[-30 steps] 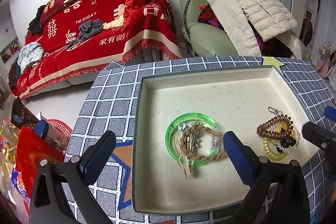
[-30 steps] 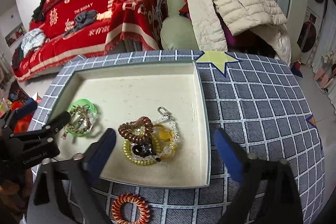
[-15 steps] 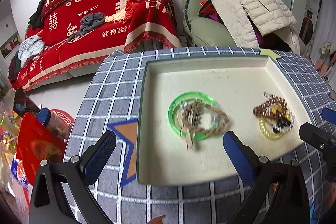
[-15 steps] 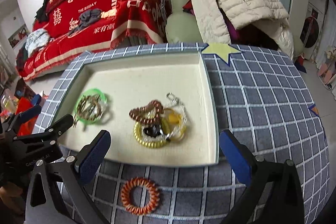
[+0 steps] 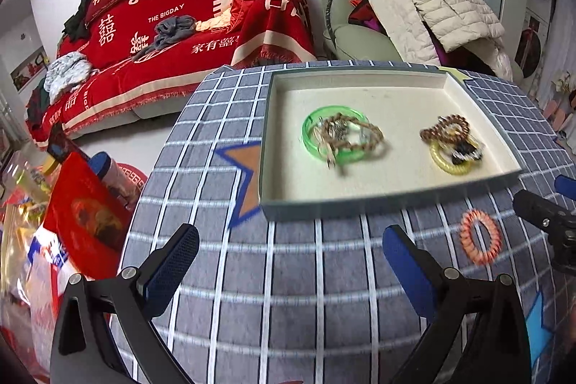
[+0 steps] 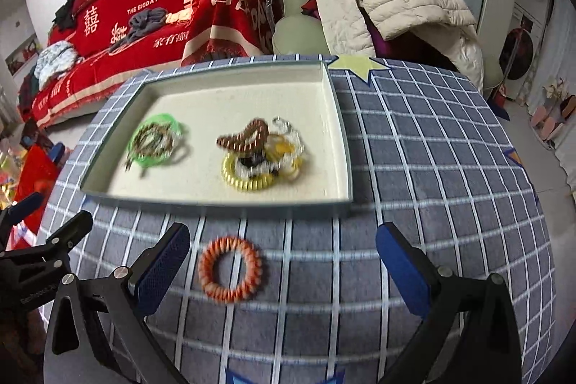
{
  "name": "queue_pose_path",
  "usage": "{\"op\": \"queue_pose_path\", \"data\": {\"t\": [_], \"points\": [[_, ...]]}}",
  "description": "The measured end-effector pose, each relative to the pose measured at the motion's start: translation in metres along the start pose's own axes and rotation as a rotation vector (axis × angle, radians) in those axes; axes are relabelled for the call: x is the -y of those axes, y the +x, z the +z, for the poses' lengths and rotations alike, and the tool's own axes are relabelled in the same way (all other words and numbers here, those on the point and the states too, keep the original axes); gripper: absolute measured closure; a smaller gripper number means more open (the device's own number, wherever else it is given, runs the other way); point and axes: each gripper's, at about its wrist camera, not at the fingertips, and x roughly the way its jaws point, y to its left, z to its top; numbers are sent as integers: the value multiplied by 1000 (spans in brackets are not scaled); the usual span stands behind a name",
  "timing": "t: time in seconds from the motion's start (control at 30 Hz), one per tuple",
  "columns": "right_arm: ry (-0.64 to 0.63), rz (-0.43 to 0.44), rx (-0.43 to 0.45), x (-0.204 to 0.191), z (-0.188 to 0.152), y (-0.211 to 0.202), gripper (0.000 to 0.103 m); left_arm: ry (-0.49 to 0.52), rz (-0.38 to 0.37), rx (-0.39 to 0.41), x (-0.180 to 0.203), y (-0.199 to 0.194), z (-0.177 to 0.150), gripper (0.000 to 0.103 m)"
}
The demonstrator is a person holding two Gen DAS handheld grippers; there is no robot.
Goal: Organize jewelry
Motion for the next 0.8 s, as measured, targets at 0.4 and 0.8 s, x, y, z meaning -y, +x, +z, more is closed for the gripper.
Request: {"op": "queue_pose_path", "data": {"t": [0.4, 0.8], "points": [[30, -20, 163, -2, -34, -61, 0, -17, 5, 154, 6, -61, -31, 0], [-52, -131, 343, -22, -45, -99, 0, -21, 27, 254, 12, -82, -35, 0]]}}
